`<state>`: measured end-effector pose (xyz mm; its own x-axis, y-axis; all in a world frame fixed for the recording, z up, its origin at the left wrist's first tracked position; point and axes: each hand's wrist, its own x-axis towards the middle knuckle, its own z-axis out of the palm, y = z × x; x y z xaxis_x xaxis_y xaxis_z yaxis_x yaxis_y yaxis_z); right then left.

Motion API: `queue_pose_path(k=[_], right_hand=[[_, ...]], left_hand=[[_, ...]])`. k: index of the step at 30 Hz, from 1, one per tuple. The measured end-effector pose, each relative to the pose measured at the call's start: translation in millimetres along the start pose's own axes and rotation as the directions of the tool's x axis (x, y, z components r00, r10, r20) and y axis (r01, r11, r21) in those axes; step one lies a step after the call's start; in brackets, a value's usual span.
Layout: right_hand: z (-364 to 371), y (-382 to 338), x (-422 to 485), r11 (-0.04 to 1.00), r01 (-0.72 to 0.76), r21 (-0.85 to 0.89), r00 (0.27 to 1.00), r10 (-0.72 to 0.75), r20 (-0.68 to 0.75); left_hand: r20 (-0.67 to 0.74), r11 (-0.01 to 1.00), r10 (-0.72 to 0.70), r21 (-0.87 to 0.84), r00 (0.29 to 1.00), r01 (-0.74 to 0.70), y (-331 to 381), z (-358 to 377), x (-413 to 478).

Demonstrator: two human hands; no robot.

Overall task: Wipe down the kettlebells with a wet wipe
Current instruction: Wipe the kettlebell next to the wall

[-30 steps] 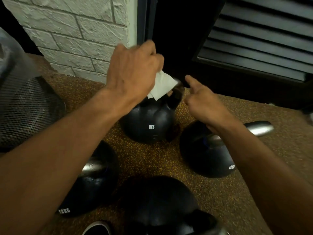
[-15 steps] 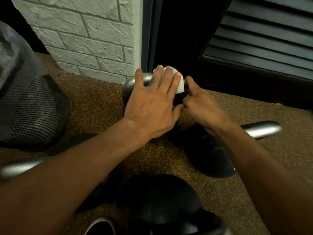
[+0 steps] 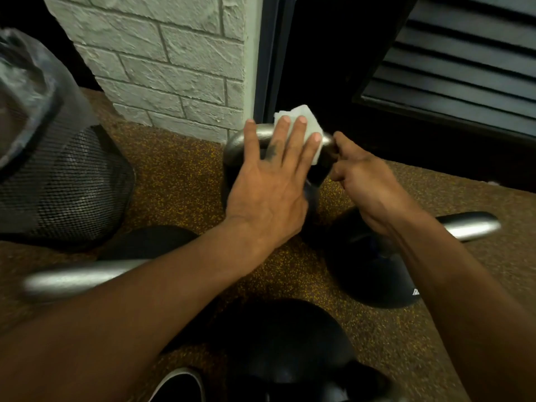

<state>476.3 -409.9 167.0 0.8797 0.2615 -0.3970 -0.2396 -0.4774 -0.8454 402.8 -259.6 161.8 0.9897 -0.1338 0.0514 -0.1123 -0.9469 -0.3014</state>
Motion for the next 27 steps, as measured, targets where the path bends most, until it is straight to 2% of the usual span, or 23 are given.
queue_pose_path(k=[4,8,10,12,14,17,19,21,24,26,27], right_hand=[[0,0,3,1.000,-0.002,-0.017,1.000,0.002,-0.004],[2,1,3,0.999,0.000,-0.038,1.000,0.000,0.003],[2,0,3,1.000,0.007,-0.028,1.000,-0.007,0.013],[1,0,2,1.000,0.012,-0.016,1.000,-0.011,0.011],[0,1,1,1.000,0.005,-0.008,1.000,-0.005,0.012],[0,3,2,1.000,0.008,-0.013,0.999,-0.007,0.033],[-1,2,2,1.000,-0.016,0.009,1.000,0.016,0.023],[-2,0,1,1.000,-0.019,0.011,1.000,0.019,0.013],[-4,4,0,1.000,0.005,0.010,1.000,-0.006,0.022],[-4,5,1,1.000,0.015,0.014,0.999,-0.015,0.028],[-5,6,3,1.000,0.014,0.024,1.000,-0.015,0.023]], left_hand=[[0.026,0.997,-0.029,0.073,0.999,0.027,2,1,-8],[0.032,0.969,0.040,0.243,0.999,-0.047,16,3,8],[0.040,0.966,0.064,0.247,0.997,-0.072,12,6,10],[0.045,0.985,0.103,0.137,0.994,-0.109,4,7,11],[0.040,0.988,0.146,-0.054,0.989,-0.144,-11,-7,17],[0.129,0.928,0.197,-0.345,0.972,-0.142,-39,-38,40],[0.191,0.866,0.271,-0.476,0.944,-0.152,-61,-45,60],[0.250,0.777,0.303,-0.624,0.919,-0.086,-80,-41,73],[0.303,0.448,0.240,-0.877,0.922,0.172,-95,-26,77],[0.318,0.247,0.241,-0.934,0.917,0.259,-99,-20,84],[0.338,0.195,0.281,-0.937,0.898,0.291,-101,-18,86]])
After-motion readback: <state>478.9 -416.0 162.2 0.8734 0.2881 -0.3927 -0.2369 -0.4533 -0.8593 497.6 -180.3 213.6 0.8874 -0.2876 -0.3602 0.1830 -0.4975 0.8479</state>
